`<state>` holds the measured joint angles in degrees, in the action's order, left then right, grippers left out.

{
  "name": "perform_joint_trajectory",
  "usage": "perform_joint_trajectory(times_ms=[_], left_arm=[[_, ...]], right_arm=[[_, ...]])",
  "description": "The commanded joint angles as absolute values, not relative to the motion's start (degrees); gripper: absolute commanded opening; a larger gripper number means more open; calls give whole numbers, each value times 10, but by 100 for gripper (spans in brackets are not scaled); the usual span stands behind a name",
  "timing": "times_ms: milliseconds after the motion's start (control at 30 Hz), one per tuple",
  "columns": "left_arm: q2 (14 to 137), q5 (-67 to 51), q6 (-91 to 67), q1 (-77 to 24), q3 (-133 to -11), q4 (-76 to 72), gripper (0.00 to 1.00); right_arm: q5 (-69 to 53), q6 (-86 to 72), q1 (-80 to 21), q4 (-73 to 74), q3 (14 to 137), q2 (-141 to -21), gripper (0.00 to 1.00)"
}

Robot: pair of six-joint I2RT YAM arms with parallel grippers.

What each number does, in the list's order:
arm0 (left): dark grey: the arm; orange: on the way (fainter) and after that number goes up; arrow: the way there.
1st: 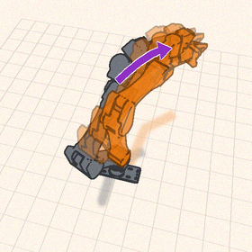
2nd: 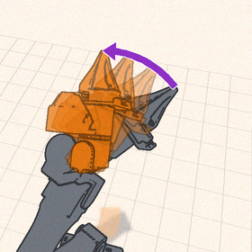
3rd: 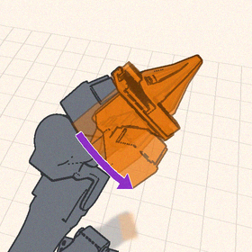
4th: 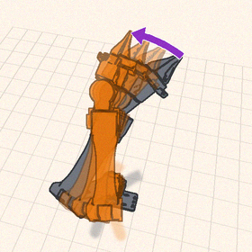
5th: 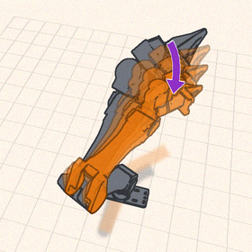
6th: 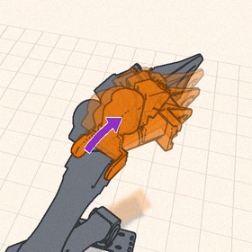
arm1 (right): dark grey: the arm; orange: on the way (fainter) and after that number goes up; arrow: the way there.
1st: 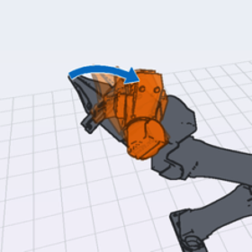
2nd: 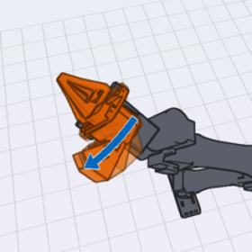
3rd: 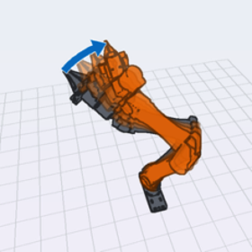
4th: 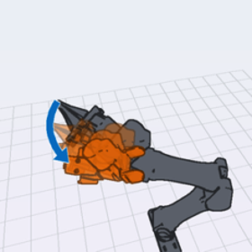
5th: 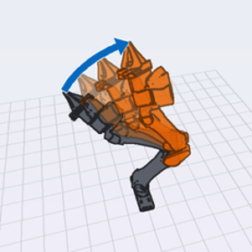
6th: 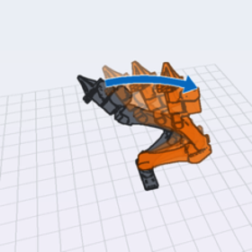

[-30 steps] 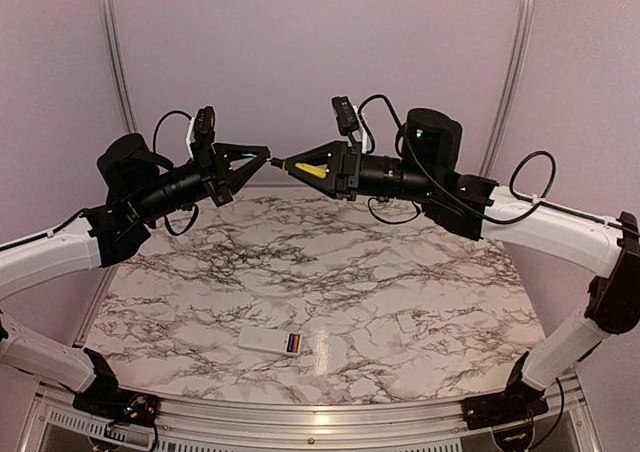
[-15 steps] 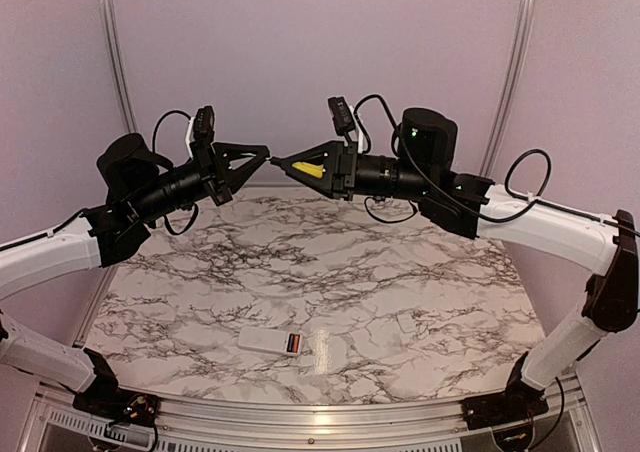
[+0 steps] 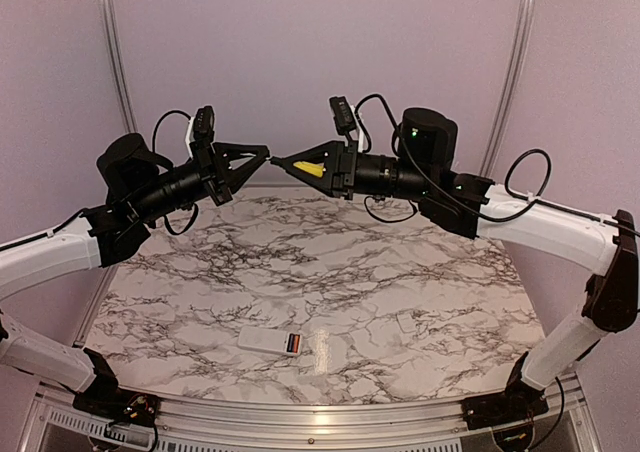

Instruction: Unload the batteries from the remote control

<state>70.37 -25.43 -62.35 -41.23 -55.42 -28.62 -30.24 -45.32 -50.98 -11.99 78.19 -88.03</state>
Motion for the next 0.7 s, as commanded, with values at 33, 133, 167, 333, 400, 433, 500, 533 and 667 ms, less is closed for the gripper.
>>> perform_joint_trajectory(times_ms=[33,133,167,333,400,433,500,533,667], left_arm=[[700,-263,-612,-412,-553,-291,0],[698,-262,-610,-412,-553,-289,0],[699,-262,-609,-412,-554,-288,0],[699,-265,-603,-412,-559,-275,0],[699,-264,-602,-412,-560,-273,0],[698,-264,-601,-412,-560,-271,0],[699,-264,-601,-412,-560,-270,0],[699,-264,-601,-412,-560,-269,0],[701,-264,-600,-412,-560,-268,0]], right_arm=[[-287,-454,-509,-127,807,-877,37],[-284,-455,-509,-129,807,-876,38],[-283,-454,-509,-128,807,-876,38],[-270,-451,-509,-123,807,-875,37],[-266,-449,-509,-121,808,-874,38],[-265,-448,-509,-121,808,-874,38],[-269,-447,-509,-124,809,-876,34],[-271,-448,-509,-124,810,-878,30],[-279,-449,-509,-127,813,-884,19]])
